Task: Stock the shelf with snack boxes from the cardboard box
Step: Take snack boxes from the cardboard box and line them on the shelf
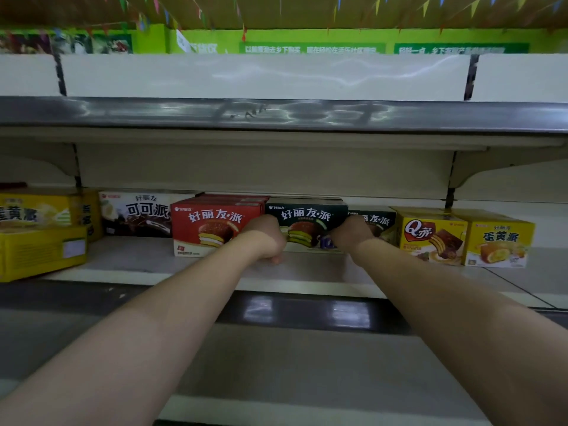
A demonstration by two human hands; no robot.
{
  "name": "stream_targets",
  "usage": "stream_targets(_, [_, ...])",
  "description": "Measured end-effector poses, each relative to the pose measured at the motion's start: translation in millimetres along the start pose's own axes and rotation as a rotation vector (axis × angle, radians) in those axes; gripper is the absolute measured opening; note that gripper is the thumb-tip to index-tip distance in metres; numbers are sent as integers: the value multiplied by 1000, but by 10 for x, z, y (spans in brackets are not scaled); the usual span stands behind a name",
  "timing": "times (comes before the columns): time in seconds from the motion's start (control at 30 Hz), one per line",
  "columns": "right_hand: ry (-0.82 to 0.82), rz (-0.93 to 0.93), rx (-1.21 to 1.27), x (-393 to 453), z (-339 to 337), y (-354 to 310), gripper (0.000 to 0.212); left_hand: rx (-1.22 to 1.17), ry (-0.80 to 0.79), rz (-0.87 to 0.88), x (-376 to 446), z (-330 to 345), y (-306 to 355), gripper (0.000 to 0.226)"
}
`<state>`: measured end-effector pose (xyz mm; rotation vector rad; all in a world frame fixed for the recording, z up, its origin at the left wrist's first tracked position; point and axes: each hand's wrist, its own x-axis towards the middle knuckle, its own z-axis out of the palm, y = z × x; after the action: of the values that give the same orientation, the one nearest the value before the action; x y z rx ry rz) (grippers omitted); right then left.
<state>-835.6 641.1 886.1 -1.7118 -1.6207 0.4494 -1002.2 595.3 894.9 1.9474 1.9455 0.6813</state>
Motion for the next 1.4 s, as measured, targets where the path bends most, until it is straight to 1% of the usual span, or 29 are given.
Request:
stream_targets(0.1, [158, 25, 90, -132, 14, -83, 56, -165, 103, -25, -189, -155, -96, 15])
stream_targets(0.2, [274, -46, 10, -318, 13, -187, 55, -221, 317, 4, -458, -383, -285, 22])
stream_targets(0.27, [318, -68, 37, -425, 13, -253, 50, -198, 434, 14, -618, -534, -418, 24])
stream_targets(0.37, [305, -175, 158, -604, 131, -410, 37, -27, 580, 0, -860, -724, -698, 23])
stream_targets(0.47, [254, -305, 312, -856, 342, -668, 26, 62, 708, 33, -1045, -900, -995, 24])
stream_targets(0.53, [205, -347, 359, -1062, 531, -924, 15, 133, 789, 85, -1145, -1079, -1165, 27])
stream_targets(0.6, [108, -333, 411, -1284, 780, -1231, 7, 249, 857, 64, -1262, -1283, -1342, 28])
stream_targets(0.67, [6, -293, 430, -1444, 1037, -1473, 10, 391, 871, -12, -1357, -1413, -1502, 35])
stream_targets(0.77, [-120, -333, 424, -1669, 1441, -1860, 14, 509, 792, -194, -1515, -1587, -1879, 64])
stream_targets(0.83, [-178, -348, 430, -1804, 1630, -2062, 11, 492, 680, -336, -1590, -1687, -2114, 78])
stream_targets(0.9, [-207, -357, 407, -1889, 1743, -2206, 9, 430, 577, -436, -1615, -1730, -2283, 91])
stream_targets(1.0, [-213, -363, 383, -1946, 1852, -2300, 12, 335, 511, -491, -1583, -1736, -2493, 105])
stream_targets(1.13, [-201, -315, 410, -1997, 1912, -2279, 19, 184, 526, -486, -1407, -1688, -2746, 116])
stream_targets(1.2, [-171, -297, 416, -1995, 1937, -2245, 19, 136, 558, -463, -1348, -1626, -2822, 115])
stream_targets(1.27, [-163, -281, 433, -1960, 1964, -2192, 18, 80, 625, -416, -1335, -1553, -2831, 110])
stream_targets(1.33, [-185, -226, 559, -1956, 1962, -2183, 13, -40, 706, -265, -1366, -1481, -2773, 107])
stream_targets(1.4, [-226, -143, 770, -2006, 1883, -2168, 7, -255, 745, -40, -1458, -1333, -2637, 109])
